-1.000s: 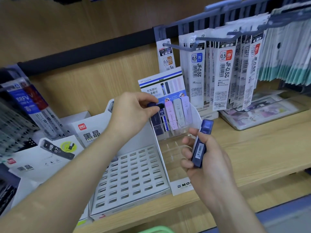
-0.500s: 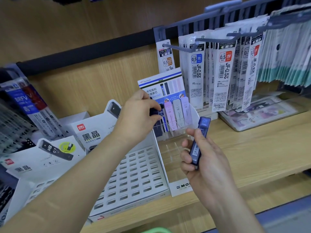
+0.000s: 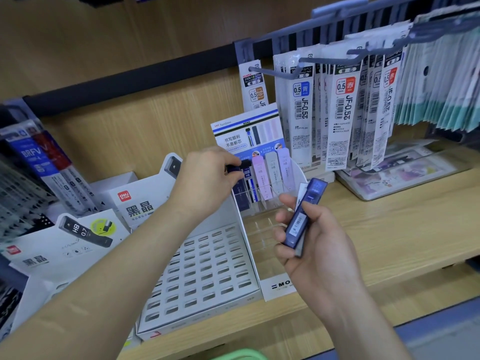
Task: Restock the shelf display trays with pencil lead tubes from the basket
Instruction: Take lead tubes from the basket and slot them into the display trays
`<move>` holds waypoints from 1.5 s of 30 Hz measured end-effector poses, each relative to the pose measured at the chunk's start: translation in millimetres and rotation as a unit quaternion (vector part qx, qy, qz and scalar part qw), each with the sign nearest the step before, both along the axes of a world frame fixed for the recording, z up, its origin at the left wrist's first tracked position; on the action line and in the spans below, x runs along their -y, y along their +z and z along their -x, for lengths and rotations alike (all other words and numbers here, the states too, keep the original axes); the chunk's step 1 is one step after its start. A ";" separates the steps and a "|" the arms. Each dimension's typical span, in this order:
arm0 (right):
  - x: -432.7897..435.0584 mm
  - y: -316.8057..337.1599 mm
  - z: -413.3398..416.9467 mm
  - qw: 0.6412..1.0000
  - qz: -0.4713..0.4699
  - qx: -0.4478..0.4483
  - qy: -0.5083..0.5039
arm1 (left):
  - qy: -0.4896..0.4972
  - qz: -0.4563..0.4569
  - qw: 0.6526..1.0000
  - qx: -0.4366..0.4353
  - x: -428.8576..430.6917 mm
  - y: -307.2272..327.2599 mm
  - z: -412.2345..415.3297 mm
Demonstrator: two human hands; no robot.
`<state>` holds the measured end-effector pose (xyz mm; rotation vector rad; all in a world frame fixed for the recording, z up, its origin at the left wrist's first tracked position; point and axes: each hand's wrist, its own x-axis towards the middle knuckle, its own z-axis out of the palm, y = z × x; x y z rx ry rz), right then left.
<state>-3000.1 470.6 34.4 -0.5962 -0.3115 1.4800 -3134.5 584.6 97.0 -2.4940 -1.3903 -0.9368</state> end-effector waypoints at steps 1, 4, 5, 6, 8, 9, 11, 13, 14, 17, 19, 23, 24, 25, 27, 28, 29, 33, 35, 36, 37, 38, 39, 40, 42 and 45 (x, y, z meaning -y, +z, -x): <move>0.8 0.5 -0.2 1.000 -0.008 0.003 0.002 | 0.002 0.000 1.000 0.004 0.8 0.4 -0.2; 3.0 0.6 -0.1 0.999 -0.026 0.032 0.013 | 0.023 0.007 1.000 0.011 7.4 4.4 -3.4; 3.4 0.7 -0.2 0.998 -0.031 0.048 0.019 | 0.027 0.016 0.999 0.029 12.8 6.9 -4.7; 3.6 0.8 -0.1 0.997 -0.036 0.071 0.026 | 0.014 0.044 0.997 0.069 19.3 8.8 -5.9; 3.7 1.0 0.7 0.990 -0.049 0.124 0.038 | -0.057 0.159 0.966 0.193 37.3 11.4 -9.4; 4.0 1.3 1.6 0.987 -0.054 0.144 0.045 | -0.090 0.223 0.939 0.244 47.4 11.3 -11.0; 5.1 2.4 3.5 0.983 -0.058 0.162 0.060 | -0.119 0.293 0.907 0.280 62.2 7.7 -10.5; 6.6 3.5 4.1 0.982 -0.055 0.161 0.079 | -0.147 0.346 0.870 0.318 68.3 2.6 -2.6; 7.2 3.7 3.7 0.983 -0.050 0.156 0.088 | -0.167 0.377 0.844 0.343 68.2 -0.6 4.2; 8.4 3.5 3.2 0.981 -0.037 0.148 0.121 | -0.211 0.432 0.786 0.389 71.6 -5.9 23.7; 8.7 2.4 5.1 0.976 -0.034 0.174 0.127 | -0.184 0.409 0.799 0.402 78.3 -9.9 31.2; 9.0 3.1 16.8 0.961 -0.059 0.244 0.116 | -0.046 0.281 0.861 0.421 86.2 -10.8 53.1; 8.5 3.2 21.4 0.961 -0.056 0.245 0.113 | -0.020 0.247 0.874 0.418 84.0 -8.0 64.3; 8.2 2.8 26.2 0.962 -0.049 0.244 0.111 | 0.000 0.218 0.887 0.407 81.9 -3.8 75.8; 7.8 0.8 37.2 0.960 -0.040 0.256 0.105 | 0.049 0.155 0.930 0.328 74.7 2.9 101.3; 8.0 -0.2 43.3 0.957 -0.041 0.270 0.101 | 0.073 0.130 0.949 0.277 71.9 5.1 112.1; 8.5 -0.5 49.2 0.952 -0.045 0.286 0.097 | 0.097 0.113 0.961 0.234 69.8 6.0 120.5; 13.0 -2.3 66.8 0.945 -0.044 0.317 0.072 | 0.135 0.097 0.971 0.171 65.0 -1.6 134.2; 14.6 -3.7 71.2 0.937 -0.035 0.341 0.062 | 0.129 0.095 0.972 0.171 63.0 -7.7 133.2; 14.6 -4.5 72.3 0.933 -0.030 0.353 0.060 | 0.127 0.095 0.972 0.170 61.9 -10.6 131.9; 14.1 -5.5 73.4 0.930 -0.024 0.362 0.061 | 0.125 0.094 0.974 0.166 60.8 -13.4 130.3; 13.9 -6.1 74.1 0.927 -0.016 0.368 0.066 | 0.122 0.091 0.975 0.159 59.6 -15.8 128.3; 13.5 -6.8 74.9 0.926 -0.007 0.370 0.076 | 0.118 0.090 0.977 0.151 57.9 -18.7 126.8; 13.7 -7.4 76.0 0.925 0.000 0.371 0.085 | 0.114 0.089 0.979 0.141 56.6 -20.9 124.6; 14.3 -9.4 78.1 0.924 0.003 0.371 0.097 | 0.112 0.095 0.983 0.115 53.6 -24.8 120.4; 14.1 -12.4 79.3 0.924 0.007 0.371 0.099 | 0.107 0.100 0.987 0.059 49.1 -29.2 116.8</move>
